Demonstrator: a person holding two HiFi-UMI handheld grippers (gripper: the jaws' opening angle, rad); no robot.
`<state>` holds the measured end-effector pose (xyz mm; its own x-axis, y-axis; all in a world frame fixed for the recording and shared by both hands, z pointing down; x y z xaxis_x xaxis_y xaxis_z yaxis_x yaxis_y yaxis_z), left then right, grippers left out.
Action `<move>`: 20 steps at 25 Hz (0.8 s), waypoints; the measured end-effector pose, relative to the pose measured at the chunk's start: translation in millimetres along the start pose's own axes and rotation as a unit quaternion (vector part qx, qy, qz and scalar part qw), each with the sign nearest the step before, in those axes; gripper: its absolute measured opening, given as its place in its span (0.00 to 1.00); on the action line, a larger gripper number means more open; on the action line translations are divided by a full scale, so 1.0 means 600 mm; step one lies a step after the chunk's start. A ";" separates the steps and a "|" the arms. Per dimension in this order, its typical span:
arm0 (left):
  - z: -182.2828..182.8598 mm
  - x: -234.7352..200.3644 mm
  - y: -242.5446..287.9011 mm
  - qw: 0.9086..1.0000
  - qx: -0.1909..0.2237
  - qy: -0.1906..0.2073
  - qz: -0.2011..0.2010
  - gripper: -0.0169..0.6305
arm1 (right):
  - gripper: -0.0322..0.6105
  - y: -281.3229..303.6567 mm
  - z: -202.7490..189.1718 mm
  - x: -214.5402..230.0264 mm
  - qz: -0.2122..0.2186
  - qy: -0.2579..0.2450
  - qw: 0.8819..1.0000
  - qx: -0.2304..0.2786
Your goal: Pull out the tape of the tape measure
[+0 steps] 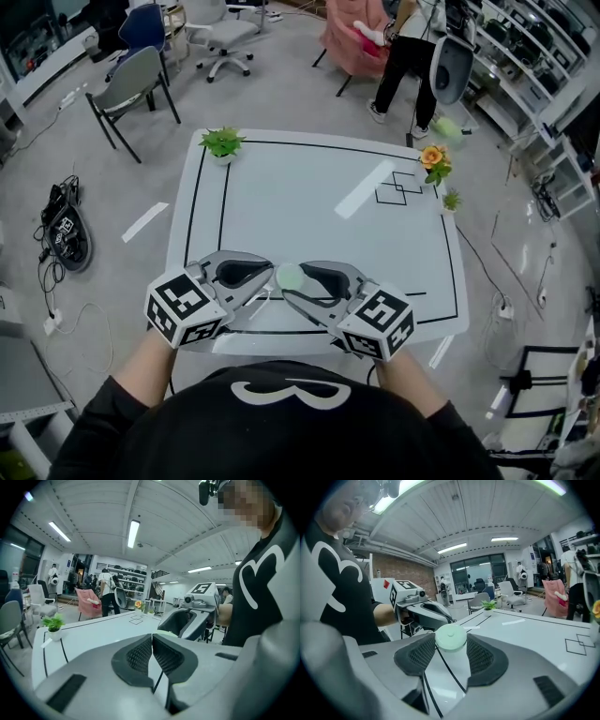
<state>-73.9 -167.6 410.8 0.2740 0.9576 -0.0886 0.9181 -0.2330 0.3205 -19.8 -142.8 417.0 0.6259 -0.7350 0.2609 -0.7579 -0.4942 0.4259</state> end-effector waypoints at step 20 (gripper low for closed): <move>-0.034 -0.046 0.009 0.995 -0.021 -0.031 0.094 0.05 | 0.38 -0.026 -0.027 0.051 -0.036 0.024 0.999 -0.013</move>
<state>-82.4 -191.9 434.0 0.4582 0.8851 -0.0820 0.8369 -0.3986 0.3751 14.2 -150.3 432.4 0.6869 -0.6750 0.2693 -0.7059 -0.5317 0.4680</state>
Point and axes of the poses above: the fingertips, and each gripper's own axes: y forward along the fingers, x to its right, z out of its top, the point moved 2 cm from there along -y, backward along the fingers, and after that the axes turned 5 degrees about y, right-handed, at the moved point
